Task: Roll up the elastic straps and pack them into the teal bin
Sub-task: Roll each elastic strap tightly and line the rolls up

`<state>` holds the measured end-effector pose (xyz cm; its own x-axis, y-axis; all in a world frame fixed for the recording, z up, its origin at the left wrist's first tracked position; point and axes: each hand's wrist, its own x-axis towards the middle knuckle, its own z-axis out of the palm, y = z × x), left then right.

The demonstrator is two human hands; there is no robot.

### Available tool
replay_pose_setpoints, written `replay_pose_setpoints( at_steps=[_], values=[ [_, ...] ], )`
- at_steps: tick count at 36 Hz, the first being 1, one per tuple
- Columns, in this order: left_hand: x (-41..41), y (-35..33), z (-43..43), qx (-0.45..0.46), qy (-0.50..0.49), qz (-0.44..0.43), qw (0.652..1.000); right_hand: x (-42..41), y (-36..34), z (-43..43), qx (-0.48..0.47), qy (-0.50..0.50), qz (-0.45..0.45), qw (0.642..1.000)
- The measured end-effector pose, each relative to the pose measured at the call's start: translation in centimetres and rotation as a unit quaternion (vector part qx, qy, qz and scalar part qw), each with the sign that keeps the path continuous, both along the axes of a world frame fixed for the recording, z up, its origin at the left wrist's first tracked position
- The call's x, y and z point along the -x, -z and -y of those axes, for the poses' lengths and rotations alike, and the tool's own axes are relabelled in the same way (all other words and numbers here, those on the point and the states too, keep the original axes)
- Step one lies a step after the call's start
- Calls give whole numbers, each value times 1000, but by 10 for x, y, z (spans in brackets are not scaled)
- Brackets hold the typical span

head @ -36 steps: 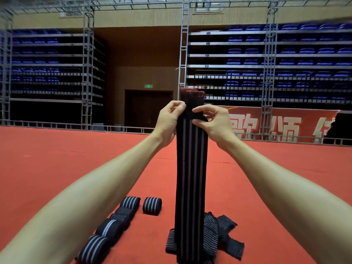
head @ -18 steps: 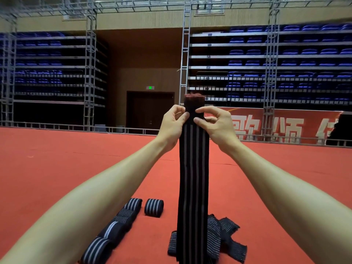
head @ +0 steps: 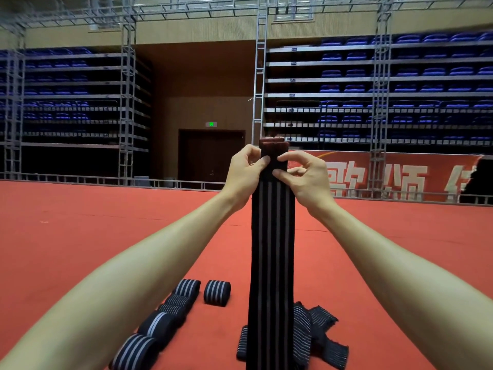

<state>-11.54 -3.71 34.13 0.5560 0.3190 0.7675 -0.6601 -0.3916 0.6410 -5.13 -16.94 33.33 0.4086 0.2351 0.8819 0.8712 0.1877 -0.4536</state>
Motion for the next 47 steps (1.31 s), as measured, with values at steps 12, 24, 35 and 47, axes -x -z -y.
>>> replay_pose_setpoints(
  at_steps=[12,24,35,47],
  values=[
    [2,0,-1,21,10,-25,999,-7,2,2,22,11,24,999],
    [9,0,1,-6,28,-16,999,-4,4,0,11,24,23,999],
    [10,-2,1,-19,16,-15,1000,-7,6,-3,4,13,25,1000],
    [4,0,1,-9,4,3,1000,-14,14,-4,12,13,24,1000]
  ],
)
